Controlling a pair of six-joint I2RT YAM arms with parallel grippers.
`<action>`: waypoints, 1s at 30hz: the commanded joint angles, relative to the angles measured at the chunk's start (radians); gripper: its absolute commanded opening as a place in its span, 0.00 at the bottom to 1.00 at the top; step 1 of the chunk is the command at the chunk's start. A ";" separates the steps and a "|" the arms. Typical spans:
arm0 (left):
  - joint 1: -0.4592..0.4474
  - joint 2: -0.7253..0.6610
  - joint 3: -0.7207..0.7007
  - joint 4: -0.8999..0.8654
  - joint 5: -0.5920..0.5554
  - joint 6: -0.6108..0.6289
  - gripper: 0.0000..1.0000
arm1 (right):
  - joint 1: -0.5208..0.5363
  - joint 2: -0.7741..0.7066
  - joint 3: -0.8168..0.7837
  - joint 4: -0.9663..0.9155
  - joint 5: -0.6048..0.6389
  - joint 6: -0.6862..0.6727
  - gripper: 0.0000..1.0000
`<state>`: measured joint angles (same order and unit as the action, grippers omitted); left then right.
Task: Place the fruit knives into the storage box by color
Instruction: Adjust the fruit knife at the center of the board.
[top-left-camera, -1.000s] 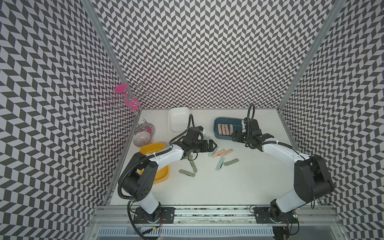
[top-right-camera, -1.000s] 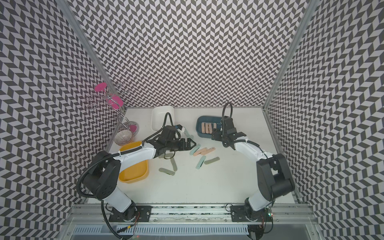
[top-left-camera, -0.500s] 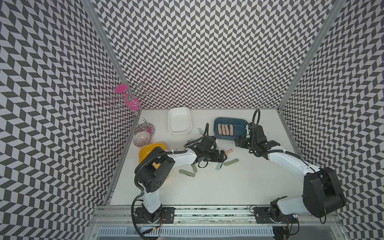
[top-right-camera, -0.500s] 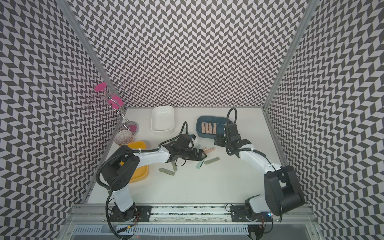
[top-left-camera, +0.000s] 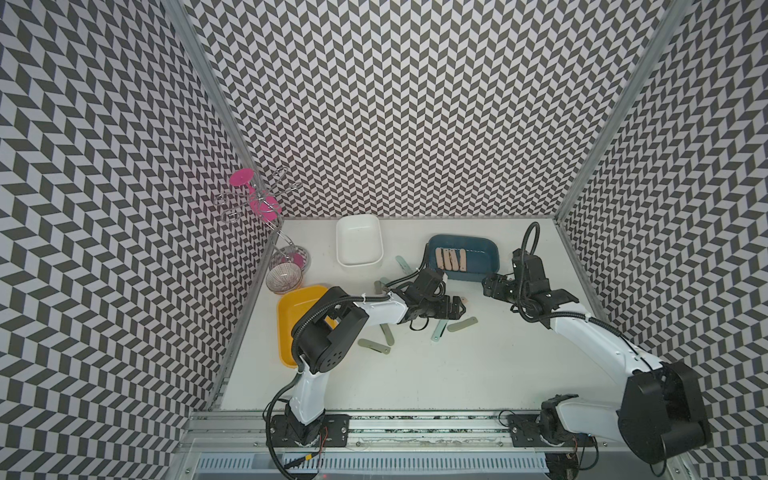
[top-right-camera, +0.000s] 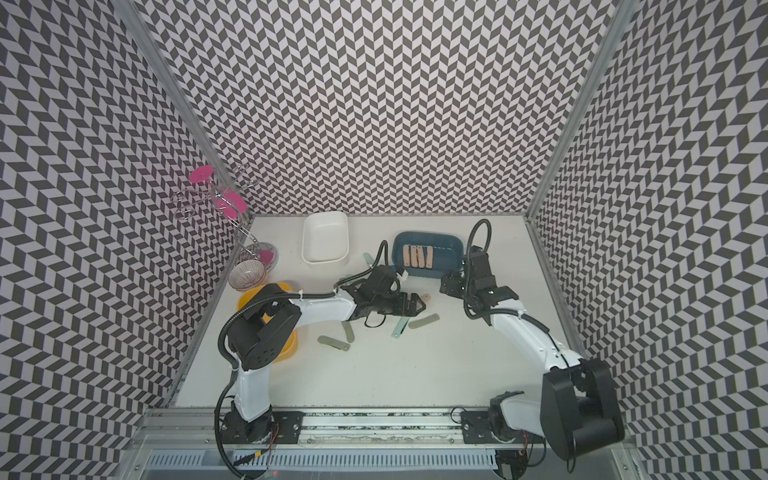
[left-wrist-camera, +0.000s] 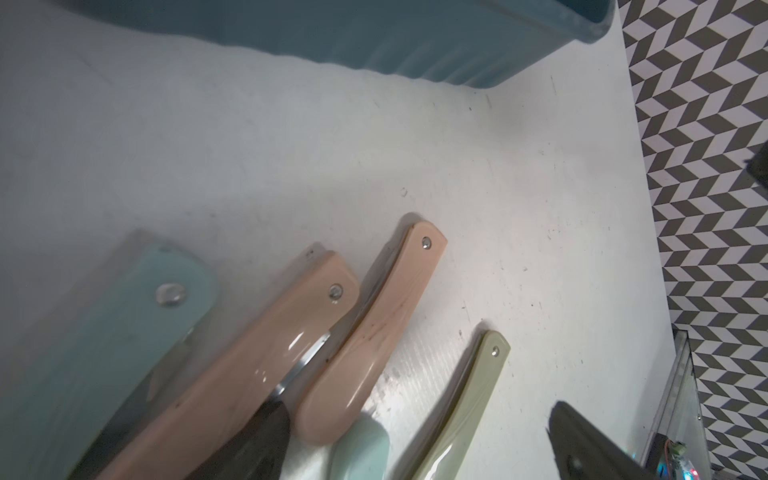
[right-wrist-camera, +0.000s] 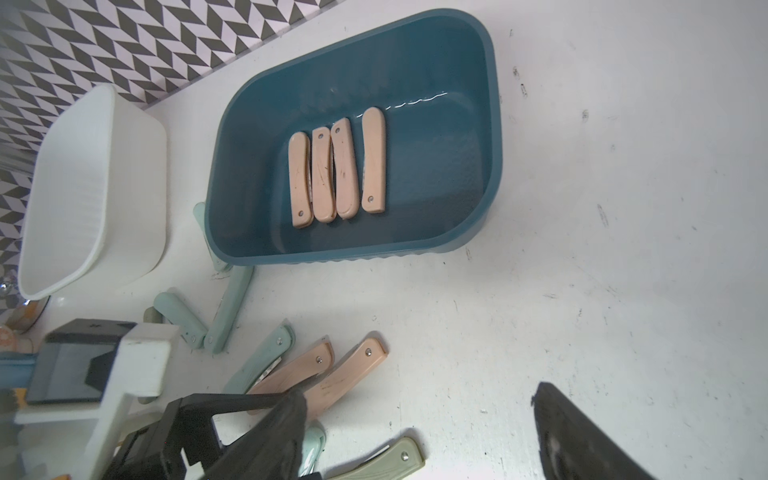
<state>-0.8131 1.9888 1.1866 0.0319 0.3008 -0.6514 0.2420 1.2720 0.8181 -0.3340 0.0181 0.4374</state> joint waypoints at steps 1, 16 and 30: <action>-0.037 0.039 0.043 0.004 0.001 -0.010 0.98 | -0.027 -0.038 -0.013 0.008 0.006 -0.003 0.84; -0.121 -0.034 0.073 0.019 -0.022 0.010 0.98 | -0.160 -0.022 -0.044 0.010 -0.075 0.005 0.83; 0.147 -0.349 -0.146 0.034 -0.016 0.027 0.98 | 0.022 0.157 0.024 0.105 -0.097 -0.066 0.77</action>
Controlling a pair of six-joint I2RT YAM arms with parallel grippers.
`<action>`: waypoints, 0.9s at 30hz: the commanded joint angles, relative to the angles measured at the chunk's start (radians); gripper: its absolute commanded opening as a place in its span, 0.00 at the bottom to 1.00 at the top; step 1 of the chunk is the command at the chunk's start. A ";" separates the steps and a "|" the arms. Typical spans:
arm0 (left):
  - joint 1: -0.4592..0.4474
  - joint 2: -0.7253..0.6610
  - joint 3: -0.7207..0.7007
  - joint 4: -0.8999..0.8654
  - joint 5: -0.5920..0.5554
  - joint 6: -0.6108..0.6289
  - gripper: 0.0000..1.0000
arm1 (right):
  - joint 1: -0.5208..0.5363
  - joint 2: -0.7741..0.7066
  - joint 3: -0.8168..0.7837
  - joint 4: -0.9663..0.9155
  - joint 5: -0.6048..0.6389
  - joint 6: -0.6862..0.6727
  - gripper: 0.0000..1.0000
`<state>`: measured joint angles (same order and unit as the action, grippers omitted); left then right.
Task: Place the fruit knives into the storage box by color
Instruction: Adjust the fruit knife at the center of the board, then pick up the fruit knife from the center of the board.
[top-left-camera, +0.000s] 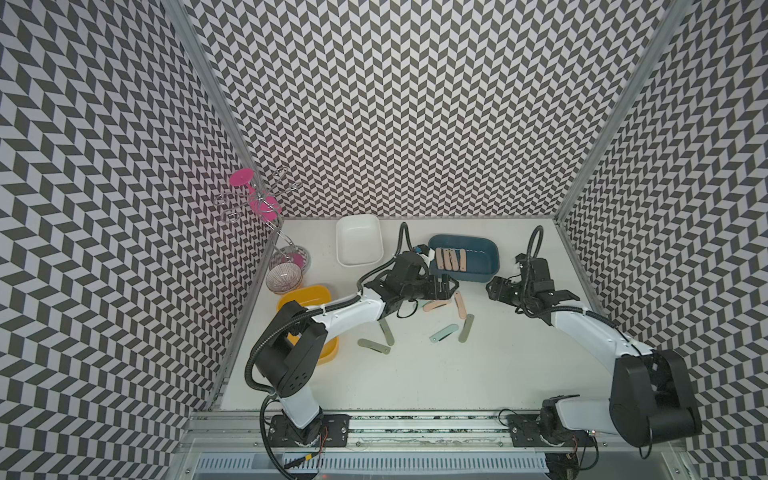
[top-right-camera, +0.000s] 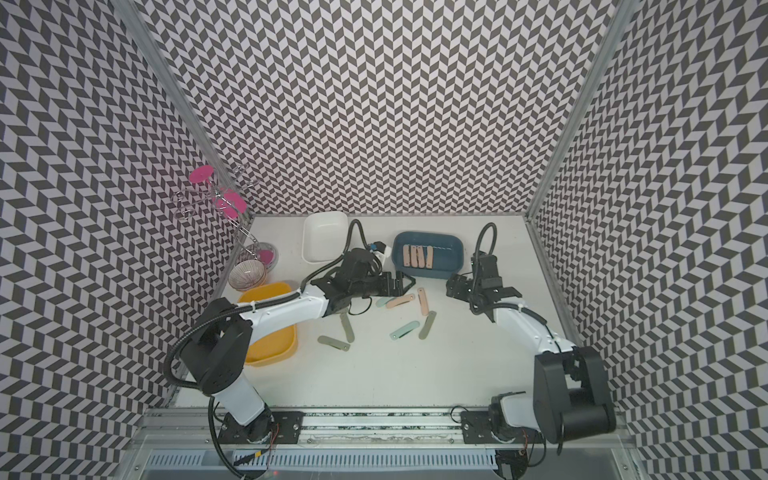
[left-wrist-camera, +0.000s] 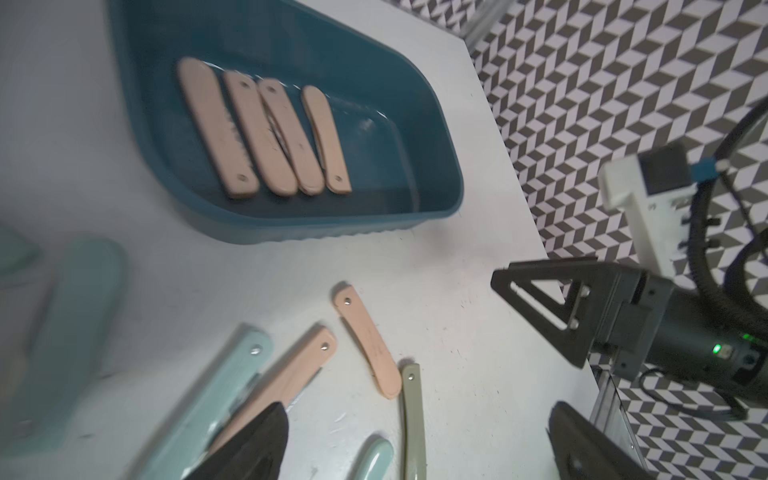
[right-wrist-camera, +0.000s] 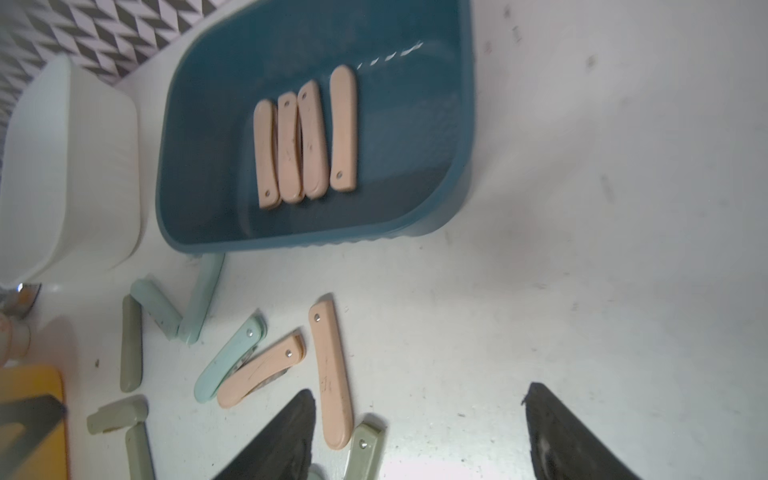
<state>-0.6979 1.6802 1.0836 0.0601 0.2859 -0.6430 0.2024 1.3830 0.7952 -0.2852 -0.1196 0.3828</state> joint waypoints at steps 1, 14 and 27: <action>0.050 -0.055 -0.055 0.006 0.003 0.017 0.98 | 0.086 0.069 0.059 0.057 0.057 -0.009 0.76; 0.232 -0.189 -0.187 0.018 0.069 0.022 0.98 | 0.328 0.344 0.230 0.009 0.287 -0.002 0.67; 0.281 -0.206 -0.219 0.035 0.111 0.029 0.98 | 0.373 0.384 0.139 0.007 0.356 0.046 0.61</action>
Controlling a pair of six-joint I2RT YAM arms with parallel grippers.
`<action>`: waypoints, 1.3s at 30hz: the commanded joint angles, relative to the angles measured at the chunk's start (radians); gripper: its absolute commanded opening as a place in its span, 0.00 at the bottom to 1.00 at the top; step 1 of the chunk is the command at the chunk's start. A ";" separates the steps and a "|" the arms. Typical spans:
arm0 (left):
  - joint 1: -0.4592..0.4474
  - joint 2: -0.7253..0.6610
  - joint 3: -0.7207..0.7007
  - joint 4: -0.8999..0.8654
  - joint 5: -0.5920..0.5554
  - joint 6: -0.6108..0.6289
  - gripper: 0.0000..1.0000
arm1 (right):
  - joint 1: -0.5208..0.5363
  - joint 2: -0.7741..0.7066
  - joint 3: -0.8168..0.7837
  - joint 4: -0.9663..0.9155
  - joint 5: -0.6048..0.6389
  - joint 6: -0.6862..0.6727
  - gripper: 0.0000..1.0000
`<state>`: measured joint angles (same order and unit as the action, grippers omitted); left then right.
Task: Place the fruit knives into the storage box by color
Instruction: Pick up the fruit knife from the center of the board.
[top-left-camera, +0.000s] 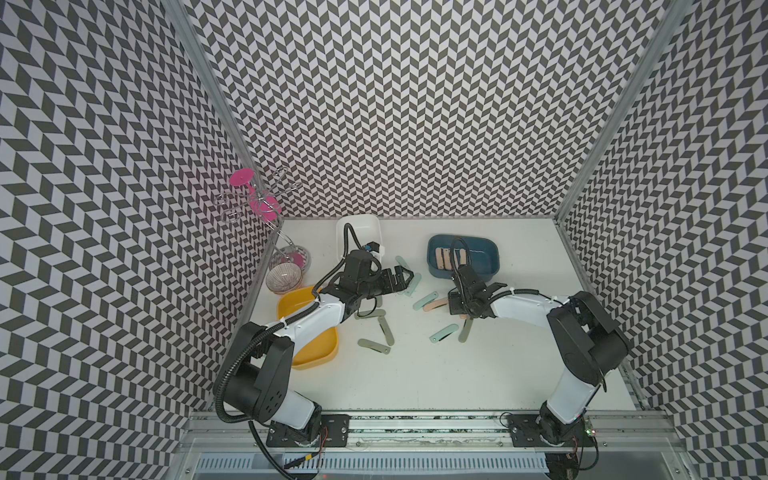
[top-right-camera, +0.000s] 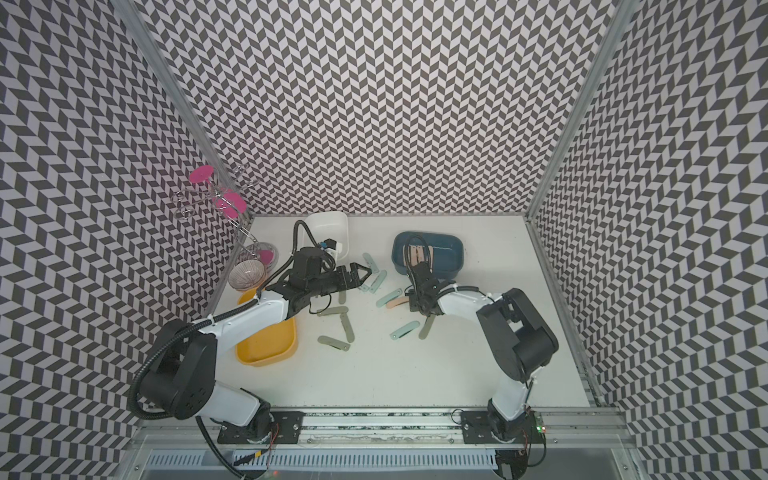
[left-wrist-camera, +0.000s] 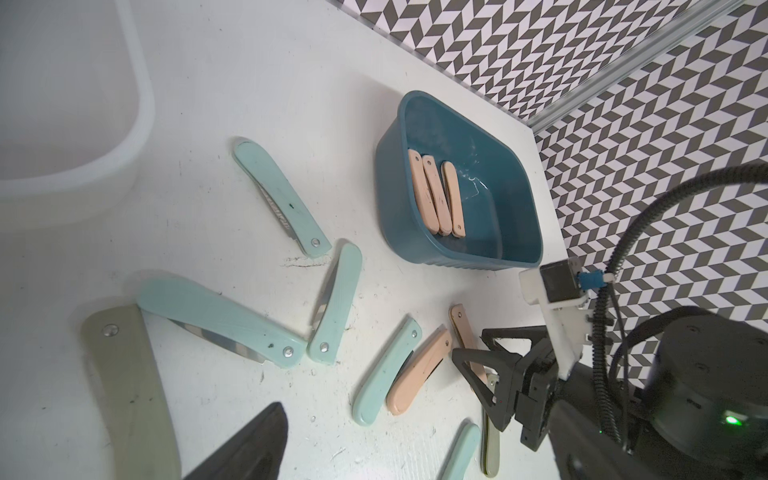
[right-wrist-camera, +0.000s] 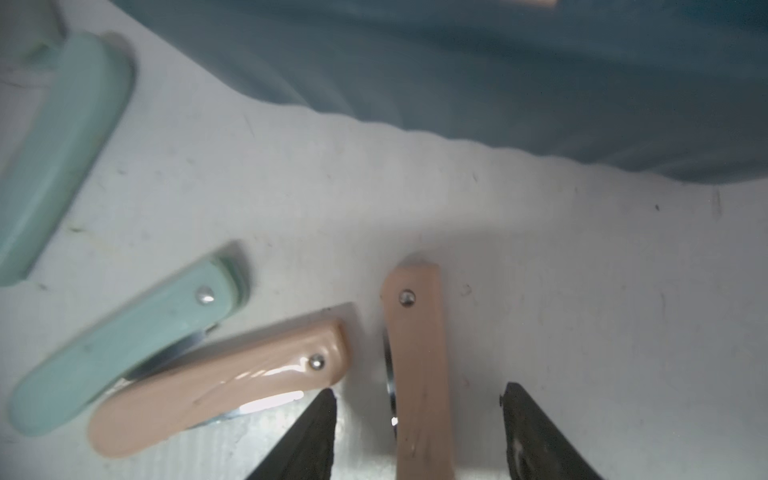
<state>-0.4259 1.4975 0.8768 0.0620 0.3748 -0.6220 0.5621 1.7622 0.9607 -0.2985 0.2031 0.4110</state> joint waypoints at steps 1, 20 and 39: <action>0.011 -0.024 -0.012 0.035 0.025 0.010 0.98 | 0.015 0.006 -0.034 0.022 0.032 0.017 0.60; 0.014 -0.022 -0.019 0.052 0.036 -0.008 0.98 | 0.046 -0.031 -0.085 0.009 0.054 0.034 0.46; 0.015 -0.031 -0.021 0.057 0.033 -0.021 0.98 | 0.043 -0.014 -0.087 0.027 0.044 0.046 0.22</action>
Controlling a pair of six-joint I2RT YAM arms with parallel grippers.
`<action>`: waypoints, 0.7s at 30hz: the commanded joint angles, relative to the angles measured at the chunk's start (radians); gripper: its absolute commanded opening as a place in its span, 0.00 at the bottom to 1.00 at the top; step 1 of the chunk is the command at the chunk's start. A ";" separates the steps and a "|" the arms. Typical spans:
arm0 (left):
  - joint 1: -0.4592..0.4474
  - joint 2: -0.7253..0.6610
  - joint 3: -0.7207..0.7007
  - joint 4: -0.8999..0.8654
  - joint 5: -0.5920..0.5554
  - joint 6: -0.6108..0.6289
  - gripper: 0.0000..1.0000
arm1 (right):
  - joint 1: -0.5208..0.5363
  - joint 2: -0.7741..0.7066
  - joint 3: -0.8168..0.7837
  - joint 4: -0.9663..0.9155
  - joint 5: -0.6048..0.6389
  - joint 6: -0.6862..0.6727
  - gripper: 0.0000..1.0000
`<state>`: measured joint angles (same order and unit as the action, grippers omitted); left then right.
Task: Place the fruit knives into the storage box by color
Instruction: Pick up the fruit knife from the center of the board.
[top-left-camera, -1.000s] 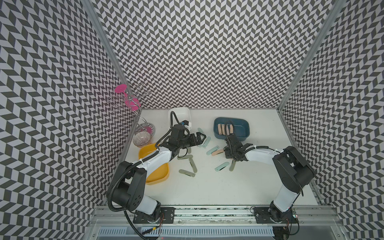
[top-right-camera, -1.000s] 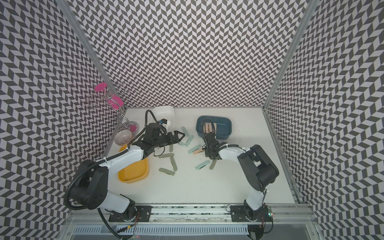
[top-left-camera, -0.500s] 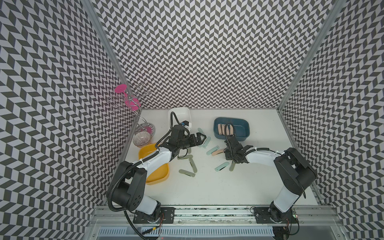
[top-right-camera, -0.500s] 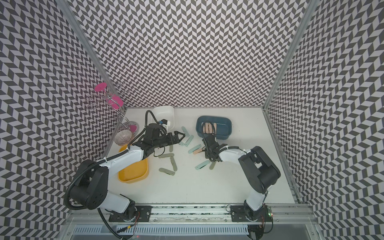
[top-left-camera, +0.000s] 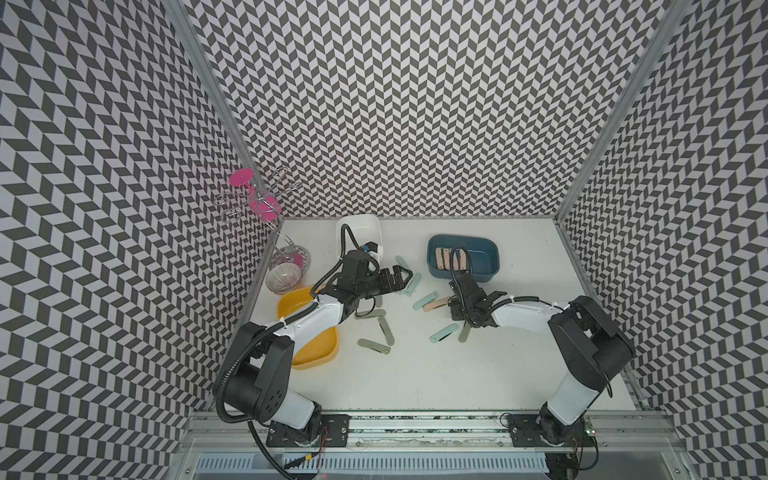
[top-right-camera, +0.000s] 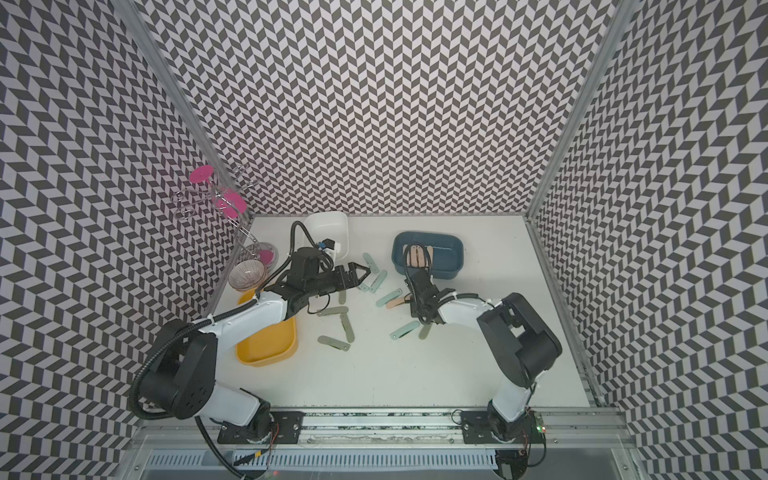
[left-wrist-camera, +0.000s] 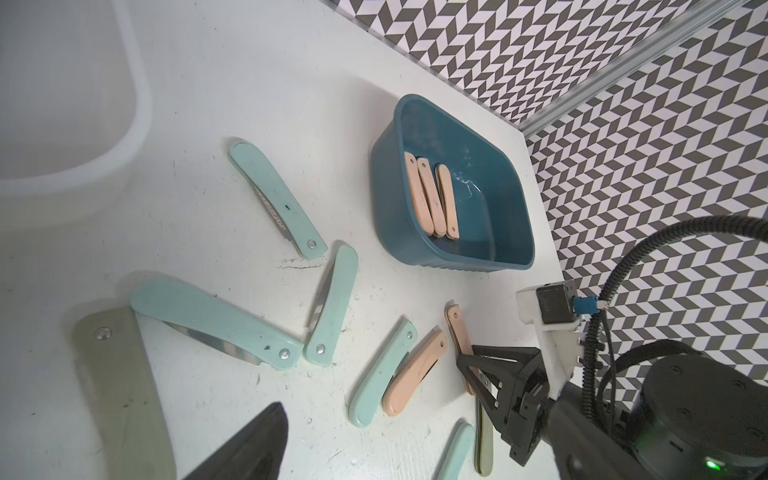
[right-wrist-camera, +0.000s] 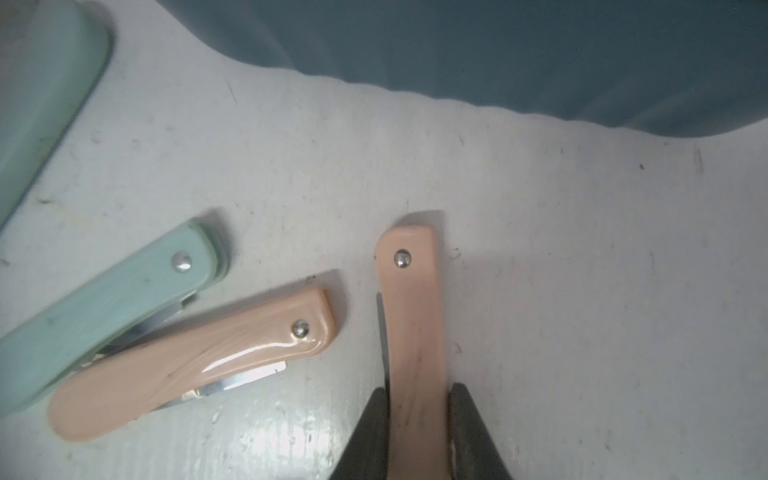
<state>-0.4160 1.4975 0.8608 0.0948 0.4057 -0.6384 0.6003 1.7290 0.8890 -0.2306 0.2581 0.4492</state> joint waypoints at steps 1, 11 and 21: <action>0.005 -0.031 -0.005 0.023 0.001 -0.007 0.98 | 0.004 0.015 -0.010 -0.041 -0.011 0.008 0.20; 0.003 -0.031 -0.002 0.025 0.001 -0.008 0.98 | -0.011 -0.092 0.006 -0.050 -0.048 0.022 0.17; 0.001 -0.008 0.078 0.017 0.012 -0.013 0.98 | -0.038 -0.255 0.046 -0.110 -0.097 0.023 0.15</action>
<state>-0.4164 1.4975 0.8799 0.0921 0.4072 -0.6483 0.5739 1.5429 0.8932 -0.3283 0.1814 0.4629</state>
